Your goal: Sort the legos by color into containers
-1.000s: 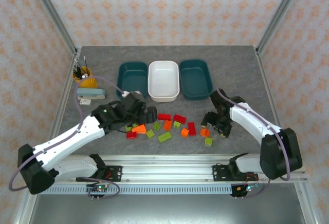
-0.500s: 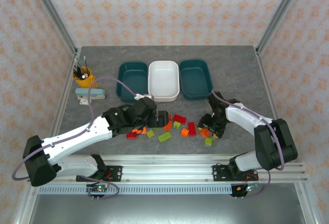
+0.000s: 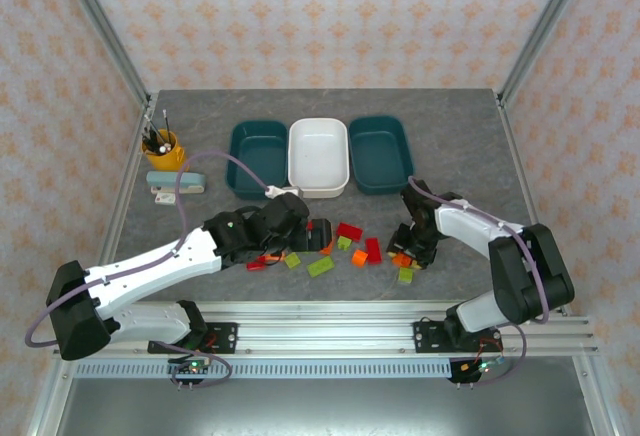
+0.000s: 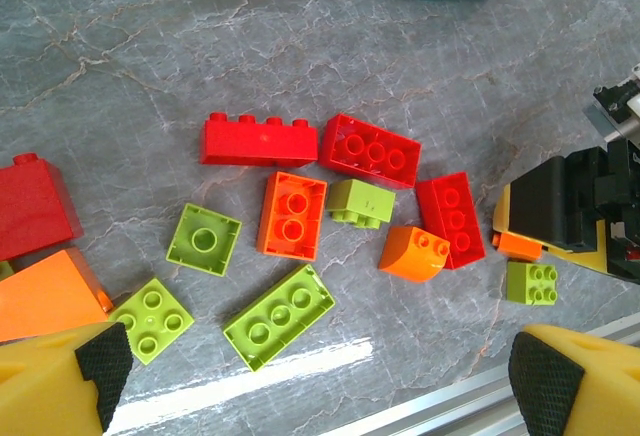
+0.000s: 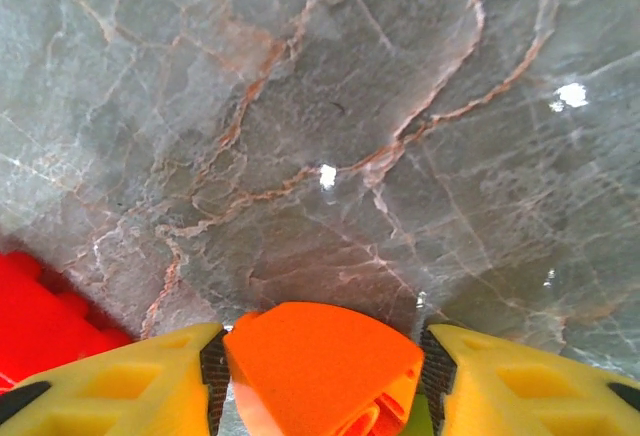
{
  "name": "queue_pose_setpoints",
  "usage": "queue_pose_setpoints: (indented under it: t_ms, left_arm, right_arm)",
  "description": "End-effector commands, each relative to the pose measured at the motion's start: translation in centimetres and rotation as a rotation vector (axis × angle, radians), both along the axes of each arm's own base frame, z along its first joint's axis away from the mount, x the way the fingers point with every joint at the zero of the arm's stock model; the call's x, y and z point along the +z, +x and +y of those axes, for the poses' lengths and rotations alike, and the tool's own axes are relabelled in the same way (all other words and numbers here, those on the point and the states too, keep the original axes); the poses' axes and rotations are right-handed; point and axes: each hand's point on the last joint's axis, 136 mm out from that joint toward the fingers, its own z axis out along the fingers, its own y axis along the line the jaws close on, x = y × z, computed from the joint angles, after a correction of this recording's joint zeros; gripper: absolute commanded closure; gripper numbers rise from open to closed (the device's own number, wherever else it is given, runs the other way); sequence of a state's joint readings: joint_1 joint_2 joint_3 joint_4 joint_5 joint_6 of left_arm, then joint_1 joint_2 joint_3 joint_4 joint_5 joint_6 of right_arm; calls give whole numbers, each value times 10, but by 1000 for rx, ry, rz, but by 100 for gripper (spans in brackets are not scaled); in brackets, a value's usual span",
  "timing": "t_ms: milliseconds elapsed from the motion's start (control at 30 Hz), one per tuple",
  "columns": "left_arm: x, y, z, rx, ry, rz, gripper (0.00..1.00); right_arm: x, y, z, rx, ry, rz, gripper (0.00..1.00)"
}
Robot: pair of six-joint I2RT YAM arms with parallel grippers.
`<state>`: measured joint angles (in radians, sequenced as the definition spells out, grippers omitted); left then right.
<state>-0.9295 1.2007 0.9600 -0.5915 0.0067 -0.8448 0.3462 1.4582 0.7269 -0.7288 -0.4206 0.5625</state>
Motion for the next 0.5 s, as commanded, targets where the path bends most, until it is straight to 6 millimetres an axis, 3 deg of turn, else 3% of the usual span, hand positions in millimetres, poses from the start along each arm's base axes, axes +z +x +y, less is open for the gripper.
queue_pose_setpoints:
  t_ms: [0,267,467]
  left_arm:
    - [0,4,1,32,1,-21,0]
    - [3,4,-2,25,-8,-25,0]
    - [32,19,-8,35,-34,-65,0]
  right_arm:
    - [-14,-4,5,8,-5,25,49]
    - [-4,11,7,-17,-4,-25,58]
    - [46,41,4,-25,-32,-161,60]
